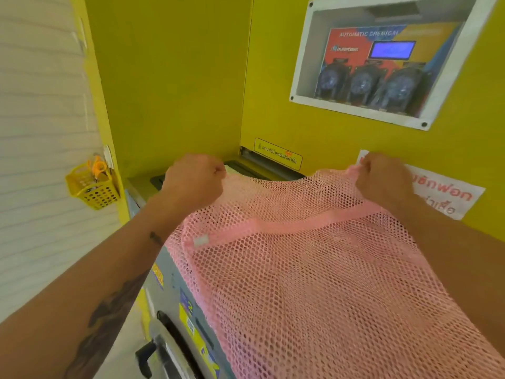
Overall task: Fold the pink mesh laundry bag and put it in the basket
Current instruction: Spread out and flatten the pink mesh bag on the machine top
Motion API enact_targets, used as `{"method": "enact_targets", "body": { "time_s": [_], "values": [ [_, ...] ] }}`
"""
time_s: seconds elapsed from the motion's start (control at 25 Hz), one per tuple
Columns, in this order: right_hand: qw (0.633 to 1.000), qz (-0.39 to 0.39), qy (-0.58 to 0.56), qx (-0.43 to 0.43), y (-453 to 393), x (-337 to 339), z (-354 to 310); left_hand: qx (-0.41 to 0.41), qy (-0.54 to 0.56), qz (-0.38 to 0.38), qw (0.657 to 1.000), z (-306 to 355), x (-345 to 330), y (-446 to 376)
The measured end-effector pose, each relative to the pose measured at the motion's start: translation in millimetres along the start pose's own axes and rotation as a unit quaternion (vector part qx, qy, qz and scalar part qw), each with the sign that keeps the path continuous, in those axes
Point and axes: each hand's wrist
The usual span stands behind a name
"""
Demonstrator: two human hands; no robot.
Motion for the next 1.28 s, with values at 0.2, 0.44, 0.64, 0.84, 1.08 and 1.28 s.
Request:
{"method": "enact_targets", "body": {
  "time_s": [0.2, 0.44, 0.64, 0.84, 1.08, 1.28],
  "values": [
    [0.993, -0.092, -0.031, -0.063, -13, 3, -1, -0.01, -0.101, -0.142, 0.985, -37, 22, 3],
    [0.955, -0.255, -0.129, -0.082, 15, -17, -6, -0.05, -0.101, -0.132, 0.985, -9, -25, 54],
    [0.936, -0.336, -0.043, -0.094, 14, -20, -3, -0.086, -0.091, -0.246, 0.961, -2, -56, 72],
    [0.928, -0.357, 0.007, -0.103, 27, -32, 5, -0.139, -0.058, -0.217, 0.964, -37, -61, 68],
    [0.971, -0.216, -0.096, 0.02, 43, -45, -32, -0.098, 0.006, -0.215, 0.972, -32, -57, 46],
    [0.931, -0.359, 0.063, 0.012, 37, -49, -20, -0.098, -0.064, -0.208, 0.971, 3, -73, 49]
  ]
}}
Point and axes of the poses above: each hand's wrist, its own y-axis away from the middle knuckle, its own x-axis out of the back of the hand, z = x × y, and after that the axes turned 13 degrees about -y, right-handed
